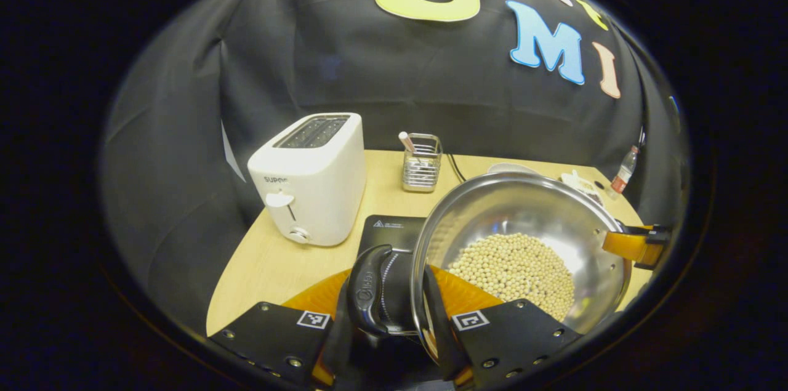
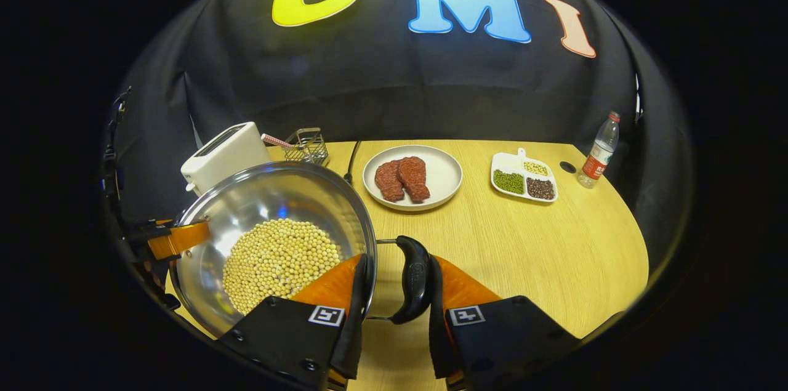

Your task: First push the handle of the pot to place it horizontally, then grasp the pot with both hands and set it on the induction cooktop.

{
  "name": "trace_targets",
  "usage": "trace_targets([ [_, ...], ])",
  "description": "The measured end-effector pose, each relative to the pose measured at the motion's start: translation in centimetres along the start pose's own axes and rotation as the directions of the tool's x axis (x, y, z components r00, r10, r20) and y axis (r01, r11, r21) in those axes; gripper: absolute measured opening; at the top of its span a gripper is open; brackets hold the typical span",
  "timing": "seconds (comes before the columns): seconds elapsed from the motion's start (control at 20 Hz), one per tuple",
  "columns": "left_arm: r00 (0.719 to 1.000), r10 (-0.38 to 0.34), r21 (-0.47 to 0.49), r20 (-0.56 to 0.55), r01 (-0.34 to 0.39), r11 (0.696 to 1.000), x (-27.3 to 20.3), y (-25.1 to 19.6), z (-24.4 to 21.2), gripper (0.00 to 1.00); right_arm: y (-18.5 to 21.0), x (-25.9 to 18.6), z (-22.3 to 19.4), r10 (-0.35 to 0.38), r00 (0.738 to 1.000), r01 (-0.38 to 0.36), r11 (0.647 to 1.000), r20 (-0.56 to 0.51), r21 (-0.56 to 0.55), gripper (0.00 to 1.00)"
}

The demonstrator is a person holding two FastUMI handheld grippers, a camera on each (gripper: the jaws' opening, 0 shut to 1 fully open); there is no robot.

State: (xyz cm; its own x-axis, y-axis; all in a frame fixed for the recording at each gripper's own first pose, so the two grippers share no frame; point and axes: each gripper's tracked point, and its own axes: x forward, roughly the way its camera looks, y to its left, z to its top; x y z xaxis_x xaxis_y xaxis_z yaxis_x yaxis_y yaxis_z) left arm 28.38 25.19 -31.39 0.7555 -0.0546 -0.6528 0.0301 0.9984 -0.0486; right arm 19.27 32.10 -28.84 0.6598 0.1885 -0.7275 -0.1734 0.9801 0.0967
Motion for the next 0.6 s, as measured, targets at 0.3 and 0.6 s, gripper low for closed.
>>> trace_targets([
  [0.3,1.0,0.0,-0.015,-0.024,-0.001,1.0,1.4,1.5,-0.9,0.57,1.3,1.3,-0.2,0.013,1.0,-0.013,1.0,-0.023,0.003,0.47],
  [0.6,1.0,-0.002,-0.02,-0.027,0.002,1.0,1.8,2.2,-1.4,0.57,1.7,1.8,-0.4,0.024,0.999,-0.024,1.0,-0.035,0.01,0.43],
])
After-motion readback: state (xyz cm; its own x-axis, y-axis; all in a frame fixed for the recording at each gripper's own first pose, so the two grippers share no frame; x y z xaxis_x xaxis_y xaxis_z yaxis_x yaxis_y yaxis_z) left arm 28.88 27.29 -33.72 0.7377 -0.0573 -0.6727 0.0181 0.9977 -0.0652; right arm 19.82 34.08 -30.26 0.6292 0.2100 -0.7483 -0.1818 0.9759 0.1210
